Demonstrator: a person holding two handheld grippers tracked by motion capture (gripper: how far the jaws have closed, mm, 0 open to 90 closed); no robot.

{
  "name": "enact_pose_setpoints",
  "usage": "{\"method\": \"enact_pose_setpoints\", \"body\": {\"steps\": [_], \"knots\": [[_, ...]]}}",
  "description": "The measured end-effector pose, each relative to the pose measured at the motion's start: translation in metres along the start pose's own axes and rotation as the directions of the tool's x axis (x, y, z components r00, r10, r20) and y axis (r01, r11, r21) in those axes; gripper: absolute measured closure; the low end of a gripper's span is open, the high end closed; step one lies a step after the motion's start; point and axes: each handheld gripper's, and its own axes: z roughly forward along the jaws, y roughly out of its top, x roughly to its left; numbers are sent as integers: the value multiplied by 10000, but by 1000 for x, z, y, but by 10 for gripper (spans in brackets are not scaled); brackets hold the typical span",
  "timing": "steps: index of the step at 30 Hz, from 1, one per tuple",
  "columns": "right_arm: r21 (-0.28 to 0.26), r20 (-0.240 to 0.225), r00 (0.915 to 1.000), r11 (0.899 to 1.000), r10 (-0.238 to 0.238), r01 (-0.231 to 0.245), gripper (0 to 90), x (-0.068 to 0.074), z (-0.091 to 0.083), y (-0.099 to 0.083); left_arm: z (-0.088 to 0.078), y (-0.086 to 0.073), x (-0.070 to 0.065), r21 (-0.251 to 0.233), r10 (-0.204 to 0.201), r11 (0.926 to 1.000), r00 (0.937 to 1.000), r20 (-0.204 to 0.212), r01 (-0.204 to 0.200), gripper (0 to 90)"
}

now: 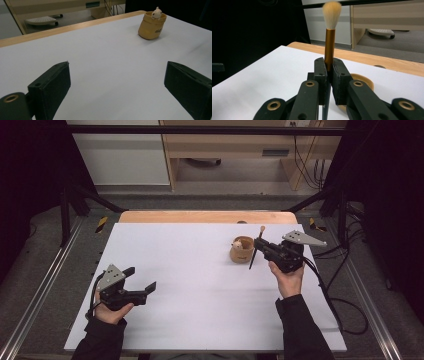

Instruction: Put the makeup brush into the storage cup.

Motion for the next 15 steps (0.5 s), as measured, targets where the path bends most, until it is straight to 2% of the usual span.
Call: {"method": "enact_pose_setpoints", "body": {"steps": [15], "knots": [[-188,666,9977,9997,-139,152,833,-10,16,11,-2,-3,3,-36,-83,10000,9999,-121,83,63]]}}
